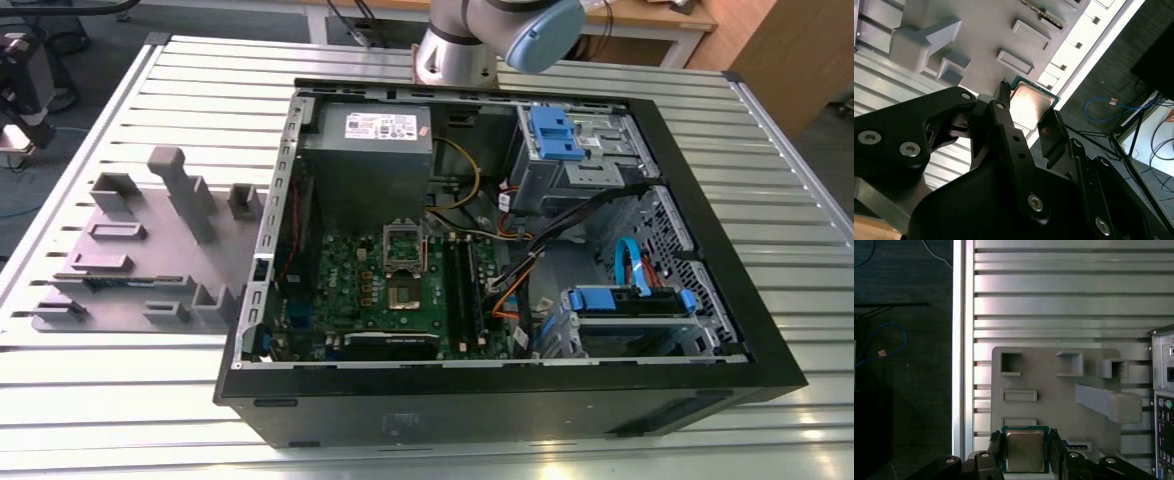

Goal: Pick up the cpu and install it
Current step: 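Pick up the cpu and move it towards the insertion slot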

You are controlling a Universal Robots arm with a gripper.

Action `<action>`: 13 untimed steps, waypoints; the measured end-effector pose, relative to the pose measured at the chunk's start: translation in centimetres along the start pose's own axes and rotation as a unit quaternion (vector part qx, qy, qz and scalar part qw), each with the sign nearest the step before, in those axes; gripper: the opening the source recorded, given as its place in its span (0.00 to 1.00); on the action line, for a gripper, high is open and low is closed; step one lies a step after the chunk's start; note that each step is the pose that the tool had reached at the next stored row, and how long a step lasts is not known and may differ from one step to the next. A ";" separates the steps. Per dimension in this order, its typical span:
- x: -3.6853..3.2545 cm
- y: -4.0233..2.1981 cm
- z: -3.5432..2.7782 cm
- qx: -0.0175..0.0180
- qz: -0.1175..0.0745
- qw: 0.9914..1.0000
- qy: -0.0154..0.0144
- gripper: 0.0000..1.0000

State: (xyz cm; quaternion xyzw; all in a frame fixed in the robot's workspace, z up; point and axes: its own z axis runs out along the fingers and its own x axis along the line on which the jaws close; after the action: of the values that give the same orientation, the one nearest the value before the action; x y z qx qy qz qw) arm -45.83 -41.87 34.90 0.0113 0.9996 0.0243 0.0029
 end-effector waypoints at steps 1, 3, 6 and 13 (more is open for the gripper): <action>0.00 0.00 -0.08 0.000 0.000 1.000 0.000 0.47; 0.00 0.01 -0.16 0.000 0.000 1.000 0.000 0.47; -0.12 0.02 -0.25 0.000 0.000 1.000 0.000 0.47; -0.29 0.02 -0.25 0.000 0.000 1.000 0.000 0.47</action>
State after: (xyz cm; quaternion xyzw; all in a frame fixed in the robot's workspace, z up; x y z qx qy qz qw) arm -45.54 -41.87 35.15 0.0113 0.9996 0.0243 0.0029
